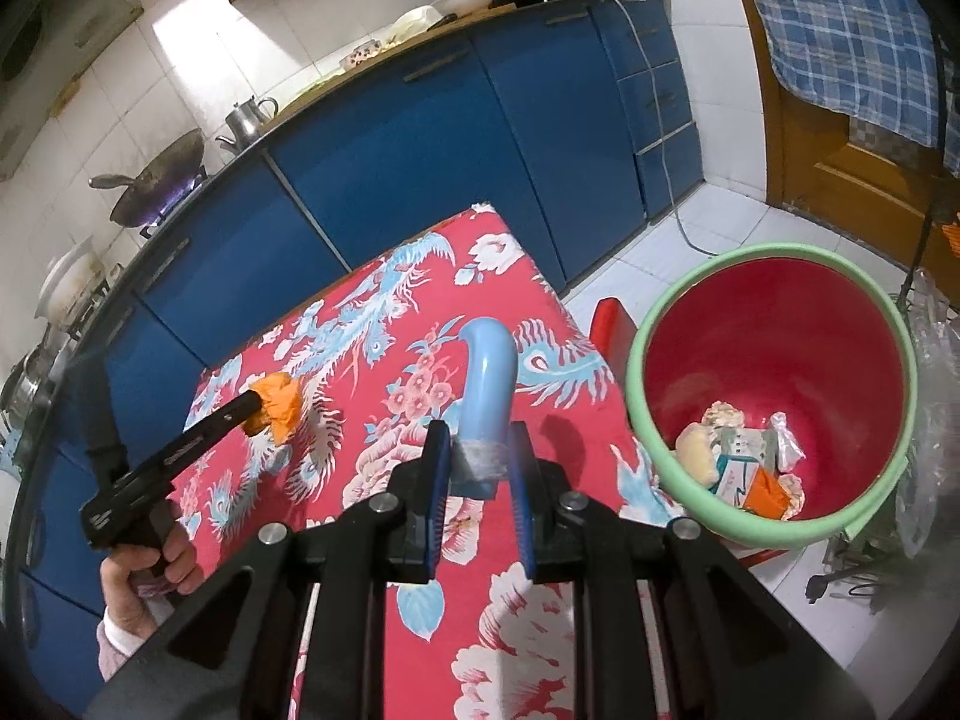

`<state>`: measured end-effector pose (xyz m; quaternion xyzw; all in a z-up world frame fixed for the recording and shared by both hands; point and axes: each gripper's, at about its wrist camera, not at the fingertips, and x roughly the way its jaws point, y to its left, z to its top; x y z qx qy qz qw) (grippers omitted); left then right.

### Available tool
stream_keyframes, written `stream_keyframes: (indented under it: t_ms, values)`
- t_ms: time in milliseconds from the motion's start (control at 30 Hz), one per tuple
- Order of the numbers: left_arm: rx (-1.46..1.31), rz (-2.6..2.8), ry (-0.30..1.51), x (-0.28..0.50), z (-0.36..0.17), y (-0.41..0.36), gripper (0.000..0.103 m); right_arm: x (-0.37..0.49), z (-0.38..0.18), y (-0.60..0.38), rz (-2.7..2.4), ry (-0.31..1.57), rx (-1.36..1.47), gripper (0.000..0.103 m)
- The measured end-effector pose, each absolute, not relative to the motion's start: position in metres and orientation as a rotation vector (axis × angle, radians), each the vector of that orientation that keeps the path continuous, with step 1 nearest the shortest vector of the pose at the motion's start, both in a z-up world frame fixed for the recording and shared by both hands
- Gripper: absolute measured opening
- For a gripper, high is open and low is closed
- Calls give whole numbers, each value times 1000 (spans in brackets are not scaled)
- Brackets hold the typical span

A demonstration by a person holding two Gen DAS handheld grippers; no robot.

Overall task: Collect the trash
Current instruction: 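Carry the orange glove in the left gripper and blue brush in the right gripper over the bucket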

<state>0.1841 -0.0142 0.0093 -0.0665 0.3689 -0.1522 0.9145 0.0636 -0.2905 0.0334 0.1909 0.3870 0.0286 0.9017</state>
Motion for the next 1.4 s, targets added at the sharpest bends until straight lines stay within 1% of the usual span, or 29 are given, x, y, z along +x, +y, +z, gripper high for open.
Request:
stream_keyframes:
  t_ms: [267,733,1133,1400]
  values:
    - [-130,-409,726,155,35,-43,14,50,45,-303,46,770,396,22]
    - [-77,-553,689,121,63,-107,14,23,66,-337,12,695,412,22]
    - [-16,-625,685,120,68,-172,14,8,63,-380,-68,672,436,22]
    - [30,-662,696,127,57,-217,14,7,51,-409,-117,675,466,22]
